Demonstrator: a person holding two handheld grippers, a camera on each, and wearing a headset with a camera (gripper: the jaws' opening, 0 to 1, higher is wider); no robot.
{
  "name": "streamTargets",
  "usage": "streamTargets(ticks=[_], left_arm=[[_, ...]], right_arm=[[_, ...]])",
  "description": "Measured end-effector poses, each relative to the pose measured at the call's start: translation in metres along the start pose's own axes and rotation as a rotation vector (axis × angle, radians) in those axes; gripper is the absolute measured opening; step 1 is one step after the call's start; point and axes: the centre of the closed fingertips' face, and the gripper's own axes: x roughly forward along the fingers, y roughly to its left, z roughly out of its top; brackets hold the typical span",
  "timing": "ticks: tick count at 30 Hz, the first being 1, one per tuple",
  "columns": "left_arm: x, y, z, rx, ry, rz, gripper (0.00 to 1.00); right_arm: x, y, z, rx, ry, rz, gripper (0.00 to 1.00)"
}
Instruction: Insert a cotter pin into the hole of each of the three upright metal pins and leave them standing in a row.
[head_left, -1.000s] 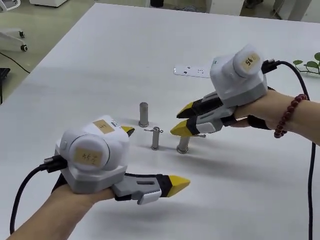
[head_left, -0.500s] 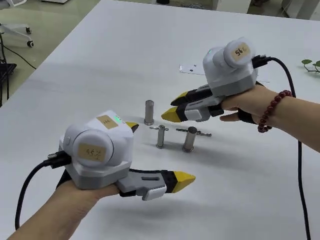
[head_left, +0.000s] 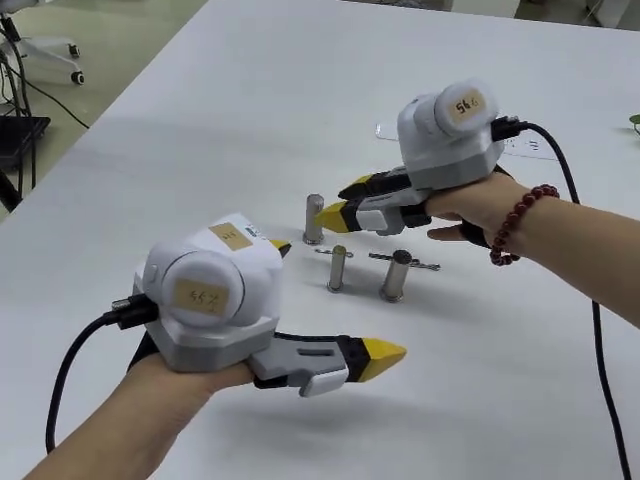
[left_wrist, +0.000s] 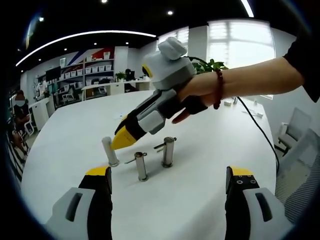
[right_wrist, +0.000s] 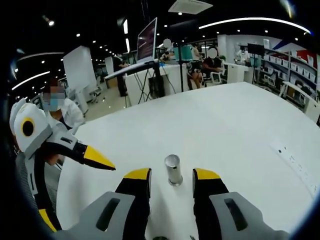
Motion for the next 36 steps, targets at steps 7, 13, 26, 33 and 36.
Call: streamTargets(ticks=[7, 13, 26, 33, 36], left_arm=[[-0.001, 0.001, 0.001, -0.004, -0.007, 0.006, 0.94], [-0.001, 0.002, 0.006, -0.018, -0.031, 0.009, 0.93], [-0.003, 0.006, 0.006, -0.04, -0.038, 0.021, 0.93], [-0.004, 0.006, 0.005, -0.047, -0.035, 0.019, 0.93], [-0.005, 0.006, 0.007, -0.049, -0.043, 0.017, 0.93]], right_arm=[[0.015, -0.001, 0.006, 0.015, -0.024, -0.011, 0.26], [0.024, -0.002, 0.002, 0.034, -0.023, -0.013, 0.24], [0.033, -0.004, -0.008, 0.04, -0.004, -0.017, 0.16], [0.036, -0.004, -0.009, 0.041, 0.001, -0.019, 0.12], [0.038, -0.004, -0.008, 0.041, 0.001, -0.013, 0.1]])
